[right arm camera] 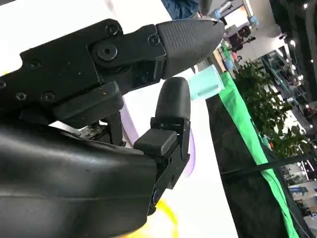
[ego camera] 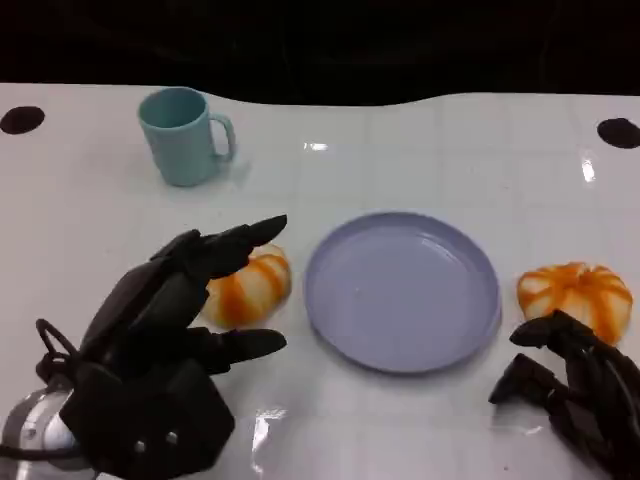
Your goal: Grasp the bread from the table and place it into the plate.
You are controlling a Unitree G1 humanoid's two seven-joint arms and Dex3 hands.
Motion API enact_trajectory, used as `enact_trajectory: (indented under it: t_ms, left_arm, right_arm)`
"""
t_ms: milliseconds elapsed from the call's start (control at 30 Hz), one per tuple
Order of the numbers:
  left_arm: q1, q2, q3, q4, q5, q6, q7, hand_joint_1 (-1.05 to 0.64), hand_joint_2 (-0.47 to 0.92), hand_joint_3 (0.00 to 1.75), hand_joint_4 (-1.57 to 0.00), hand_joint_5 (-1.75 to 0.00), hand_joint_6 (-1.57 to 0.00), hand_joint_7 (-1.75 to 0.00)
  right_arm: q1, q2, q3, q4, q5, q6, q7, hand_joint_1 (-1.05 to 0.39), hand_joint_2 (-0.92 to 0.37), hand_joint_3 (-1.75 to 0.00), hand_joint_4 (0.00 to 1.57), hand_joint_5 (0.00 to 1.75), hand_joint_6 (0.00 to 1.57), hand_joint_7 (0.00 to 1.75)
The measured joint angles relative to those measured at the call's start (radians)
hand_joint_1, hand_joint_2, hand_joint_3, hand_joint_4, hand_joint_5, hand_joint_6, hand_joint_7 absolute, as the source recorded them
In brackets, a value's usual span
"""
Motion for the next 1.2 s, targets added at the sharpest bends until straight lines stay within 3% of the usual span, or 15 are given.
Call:
enact_trajectory:
  t_ms: [233, 500, 967, 1200]
  left_arm:
    - [-0.060, 0.056, -0.071, 0.016, 0.259, 0.021, 0.106, -0.59, 0.90, 0.00, -0.02, -0.36, -0.30, 0.00]
    - [-0.140, 0.095, -0.169, 0.033, 0.423, 0.154, 0.044, -0.56, 0.90, 0.00, -0.01, -0.27, -0.26, 0.00]
    - [-0.327, 0.089, -0.273, 0.317, 0.433, 0.219, 0.040, -0.44, 0.83, 0.00, -0.01, -0.21, -0.17, 0.00]
    - [-0.456, 0.035, -0.330, 0.545, 0.430, 0.278, 0.023, -0.45, 0.81, 0.00, -0.02, -0.19, -0.17, 0.00]
  right_arm:
    - [-0.003, 0.000, 0.000, 0.003, 0.000, -0.001, 0.000, -0.55, -0.92, -0.21, 0.67, 1.52, 0.60, 1.19]
    - [-0.004, -0.001, -0.003, 0.006, 0.003, 0.001, 0.011, -0.54, -0.92, -0.23, 0.64, 1.53, 0.59, 1.18]
    - [0.012, 0.002, 0.002, -0.035, 0.001, 0.025, -0.026, -0.54, -0.92, -0.18, 0.66, 1.53, 0.64, 1.17]
    - [0.022, 0.004, 0.009, -0.059, 0.000, 0.050, -0.038, -0.56, -0.92, -0.20, 0.66, 1.54, 0.64, 1.17]
